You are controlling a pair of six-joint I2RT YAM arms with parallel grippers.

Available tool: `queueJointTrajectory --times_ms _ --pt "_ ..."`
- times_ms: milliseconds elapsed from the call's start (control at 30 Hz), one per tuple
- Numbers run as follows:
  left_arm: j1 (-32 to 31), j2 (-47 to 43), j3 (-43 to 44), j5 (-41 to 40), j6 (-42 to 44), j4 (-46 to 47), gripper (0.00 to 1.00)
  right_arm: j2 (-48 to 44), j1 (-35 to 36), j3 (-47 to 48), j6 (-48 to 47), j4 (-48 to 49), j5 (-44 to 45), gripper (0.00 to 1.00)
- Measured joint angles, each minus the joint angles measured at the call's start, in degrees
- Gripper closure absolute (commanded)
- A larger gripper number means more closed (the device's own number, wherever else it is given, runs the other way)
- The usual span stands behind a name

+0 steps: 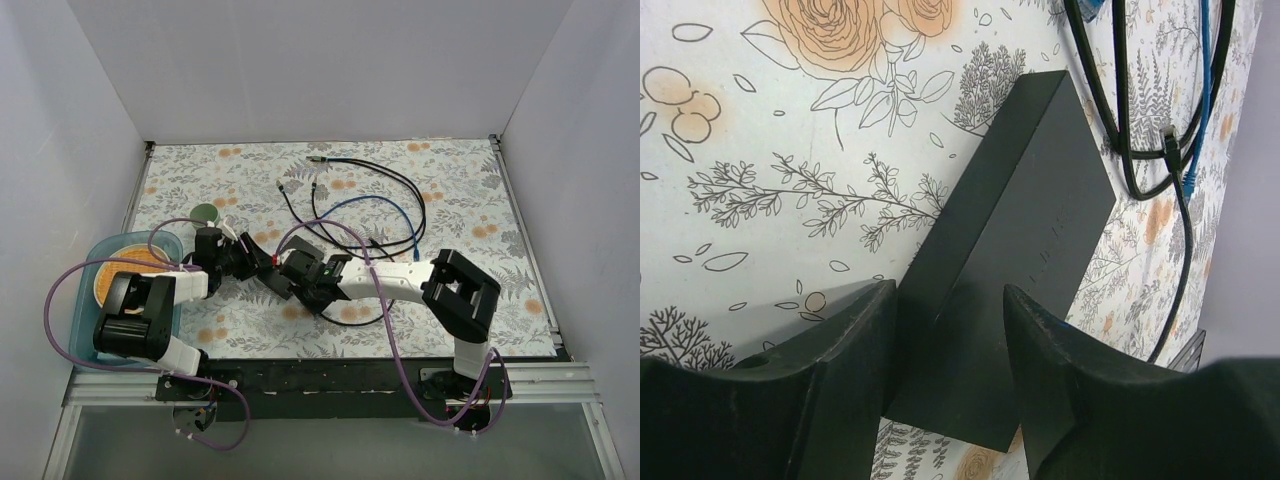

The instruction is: Insert the plug into the switch port

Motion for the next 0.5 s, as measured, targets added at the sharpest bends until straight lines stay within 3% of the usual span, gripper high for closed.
queueJointTrajectory --times_ms 500 --pt "0.2 0.5 -0.9 2.3 0.3 2.3 0.54 3.8 0.0 4.1 -0.9 -1.1 -0.4 0.99"
